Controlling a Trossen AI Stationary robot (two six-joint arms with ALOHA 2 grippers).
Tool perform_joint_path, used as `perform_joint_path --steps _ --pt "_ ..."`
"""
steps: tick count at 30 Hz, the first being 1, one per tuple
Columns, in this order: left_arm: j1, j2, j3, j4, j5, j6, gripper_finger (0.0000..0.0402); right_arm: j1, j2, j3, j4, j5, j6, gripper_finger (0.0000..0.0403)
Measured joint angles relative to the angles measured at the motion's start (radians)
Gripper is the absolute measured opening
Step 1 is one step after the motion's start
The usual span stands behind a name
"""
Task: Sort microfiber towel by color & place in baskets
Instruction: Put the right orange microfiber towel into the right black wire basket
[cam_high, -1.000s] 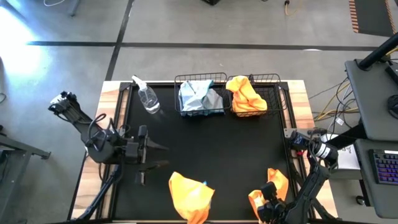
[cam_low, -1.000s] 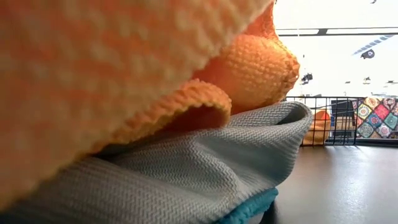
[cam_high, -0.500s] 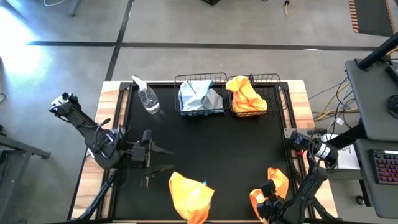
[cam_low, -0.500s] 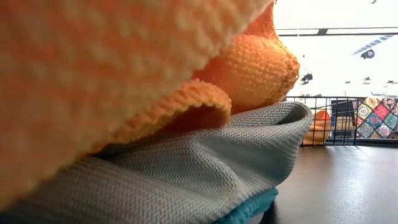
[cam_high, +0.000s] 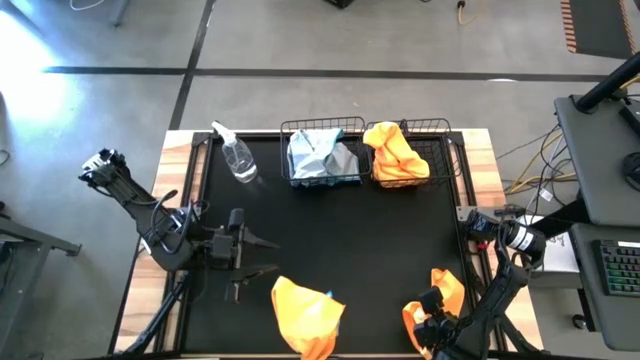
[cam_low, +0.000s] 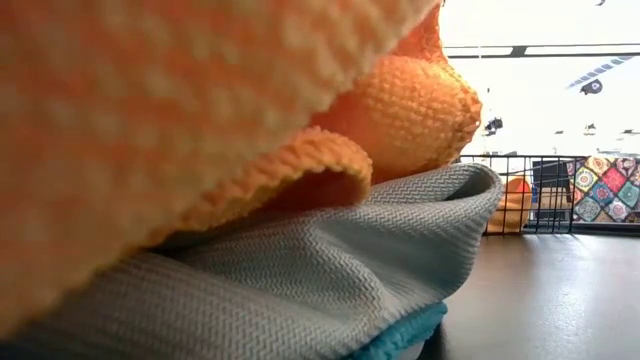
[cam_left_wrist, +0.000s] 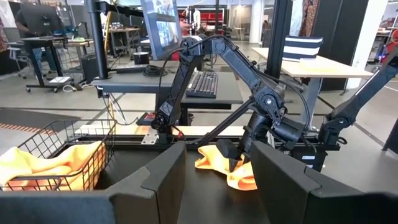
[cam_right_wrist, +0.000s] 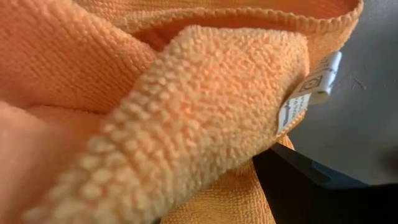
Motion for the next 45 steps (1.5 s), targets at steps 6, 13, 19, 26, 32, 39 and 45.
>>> perform_joint_path --steps 6,13,19,26,32,39,45 --pt "0.0 0.0 0.0 0.002 -0.001 0.0 0.0165 0.0 0.002 -0.001 0.007 -0.002 0.0 0.0196" --pt "0.0 -0.001 0.001 0.002 -0.002 0.0 0.0165 0.0 0.004 -0.001 0.02 -0.012 0.001 0.0117" --pt "0.0 -0.001 0.002 0.002 -0.002 0.002 0.0165 0.0 0.006 -0.002 0.025 -0.01 0.001 0.0048" --pt "0.0 -0.001 0.002 0.002 -0.003 0.003 0.0165 0.0 0.008 0.016 0.012 -0.011 0.001 0.0013" --pt "0.0 -0.001 0.002 0.002 -0.003 0.003 0.0165 -0.001 0.004 0.06 0.018 -0.007 0.002 0.0011" --pt "0.0 -0.001 0.002 0.006 -0.004 -0.021 0.0165 -0.001 -0.042 0.142 0.009 -0.007 0.002 0.0012" --pt "0.0 -0.001 0.002 0.005 -0.003 -0.022 0.0165 -0.001 -0.074 0.215 0.004 -0.007 0.002 0.0012"
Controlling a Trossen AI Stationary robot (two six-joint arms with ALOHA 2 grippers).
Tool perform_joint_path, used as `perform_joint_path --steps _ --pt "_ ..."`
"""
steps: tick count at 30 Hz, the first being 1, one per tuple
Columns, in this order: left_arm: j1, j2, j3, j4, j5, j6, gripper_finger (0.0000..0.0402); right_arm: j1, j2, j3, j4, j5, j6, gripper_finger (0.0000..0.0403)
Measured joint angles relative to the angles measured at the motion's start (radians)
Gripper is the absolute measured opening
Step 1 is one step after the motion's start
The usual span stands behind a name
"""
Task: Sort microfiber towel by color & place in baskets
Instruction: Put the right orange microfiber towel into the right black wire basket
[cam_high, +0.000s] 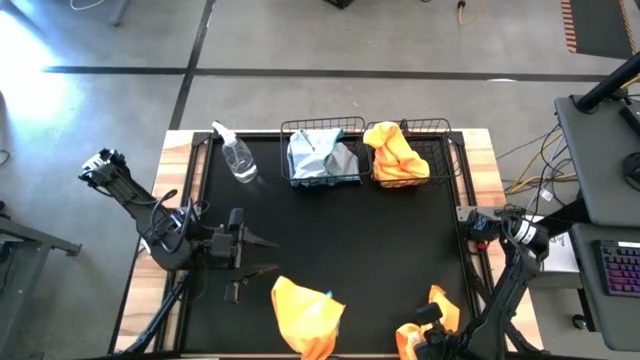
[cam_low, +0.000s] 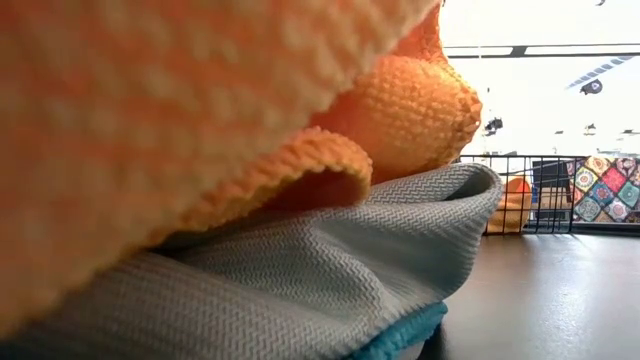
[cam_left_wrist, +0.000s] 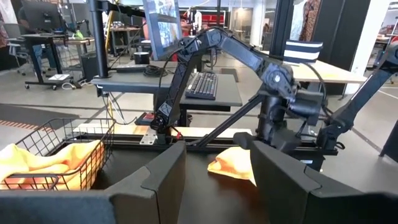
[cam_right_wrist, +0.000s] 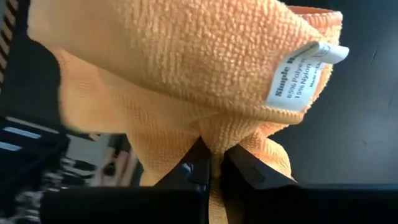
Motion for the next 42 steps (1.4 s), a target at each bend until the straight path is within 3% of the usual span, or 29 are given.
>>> perform_joint_path --steps 5,13,30,42 --pt "0.0 0.0 0.0 -0.003 0.0 0.002 0.0165 0.0 -0.01 0.065 -0.01 0.031 0.0 0.0013" --pt "0.0 0.0 0.0 -0.004 0.0 0.003 0.0165 -0.025 -0.019 0.202 -0.031 0.188 -0.013 0.0013" --pt "0.0 0.0 0.0 -0.006 0.0 0.003 0.0165 -0.062 -0.029 0.574 -0.048 0.494 -0.336 0.0013" --pt "0.0 0.0 0.0 -0.012 0.0 0.02 0.0165 -0.069 -0.033 0.74 -0.051 0.524 -0.402 0.0013"
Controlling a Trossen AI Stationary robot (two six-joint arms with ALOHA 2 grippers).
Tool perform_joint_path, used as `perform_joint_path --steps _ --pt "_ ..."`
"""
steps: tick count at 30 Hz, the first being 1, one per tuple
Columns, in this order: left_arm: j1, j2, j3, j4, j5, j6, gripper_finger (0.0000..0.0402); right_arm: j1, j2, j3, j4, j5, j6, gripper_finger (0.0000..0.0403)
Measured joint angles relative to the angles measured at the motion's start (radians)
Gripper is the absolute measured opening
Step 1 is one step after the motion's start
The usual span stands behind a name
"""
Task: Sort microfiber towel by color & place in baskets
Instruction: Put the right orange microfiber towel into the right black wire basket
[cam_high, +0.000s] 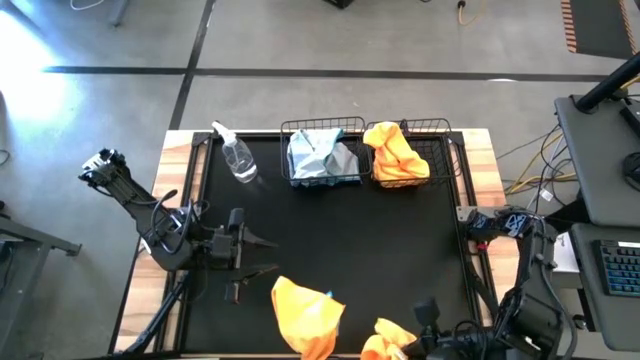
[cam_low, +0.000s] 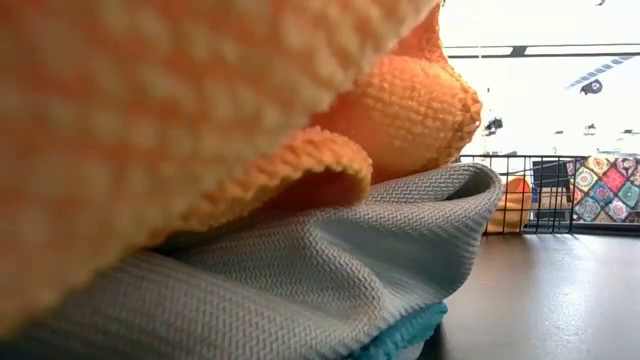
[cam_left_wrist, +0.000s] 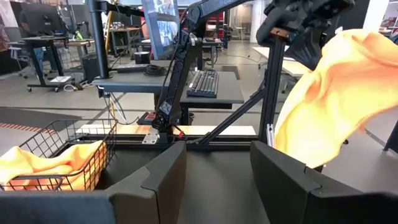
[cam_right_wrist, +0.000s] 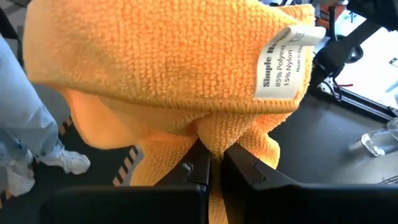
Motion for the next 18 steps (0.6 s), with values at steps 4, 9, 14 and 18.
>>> perform_joint_path --steps 4,9,14,18 --pt "0.0 0.0 0.0 0.0 0.0 0.005 0.0165 -0.016 -0.005 0.002 -0.025 0.002 -0.011 0.0013" --pt "0.0 0.0 0.0 0.001 -0.003 0.006 0.0165 -0.057 -0.006 0.002 -0.148 0.056 -0.011 0.0013" --pt "0.0 0.0 0.0 0.001 -0.006 0.005 0.0165 -0.121 -0.011 0.002 -0.295 0.151 0.061 0.0013" --pt "0.0 0.0 0.0 0.001 -0.007 0.006 0.0165 -0.19 -0.035 0.002 -0.377 0.195 0.151 0.0013"
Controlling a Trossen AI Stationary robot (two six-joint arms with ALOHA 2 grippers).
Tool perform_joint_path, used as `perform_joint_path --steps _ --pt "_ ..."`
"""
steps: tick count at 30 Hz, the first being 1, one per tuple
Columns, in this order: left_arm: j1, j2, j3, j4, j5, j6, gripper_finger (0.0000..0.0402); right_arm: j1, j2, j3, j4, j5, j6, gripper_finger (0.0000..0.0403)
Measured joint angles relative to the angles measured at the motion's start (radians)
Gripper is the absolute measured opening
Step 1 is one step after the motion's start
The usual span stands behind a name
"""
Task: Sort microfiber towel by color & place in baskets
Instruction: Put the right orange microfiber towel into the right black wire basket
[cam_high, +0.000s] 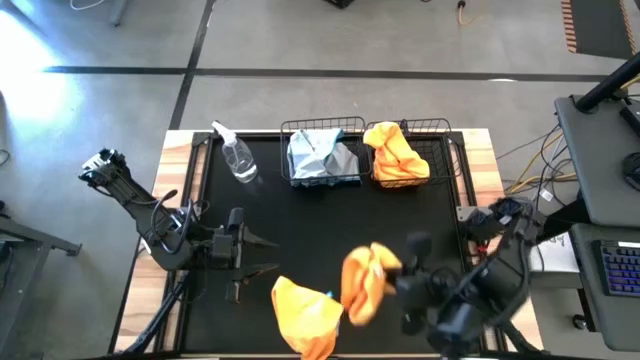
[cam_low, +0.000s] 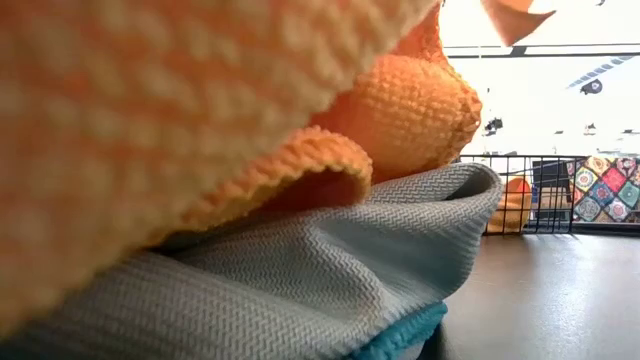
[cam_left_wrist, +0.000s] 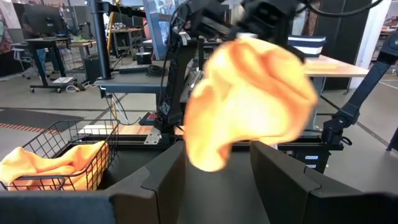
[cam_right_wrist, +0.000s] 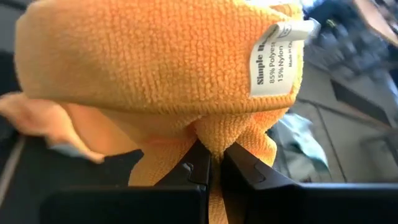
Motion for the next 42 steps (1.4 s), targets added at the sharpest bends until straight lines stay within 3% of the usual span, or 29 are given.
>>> perform_joint_path --steps 14,25,34,42 --pt "0.0 0.0 0.0 0.0 -0.002 0.074 0.0165 -0.316 -0.142 -0.006 -0.043 0.144 0.063 0.0013" --pt "0.0 -0.008 0.0 0.0 -0.063 0.145 0.0165 -0.684 -0.245 -0.046 -0.043 0.145 -0.077 0.0013" --pt "0.0 -0.012 0.0 -0.001 -0.063 0.195 0.0165 -1.012 -0.33 -0.085 -0.043 0.142 -0.052 0.0013" --pt "0.0 -0.016 0.0 -0.001 -0.107 0.257 0.0165 -1.186 -0.336 -0.096 -0.042 0.139 -0.066 0.0013"
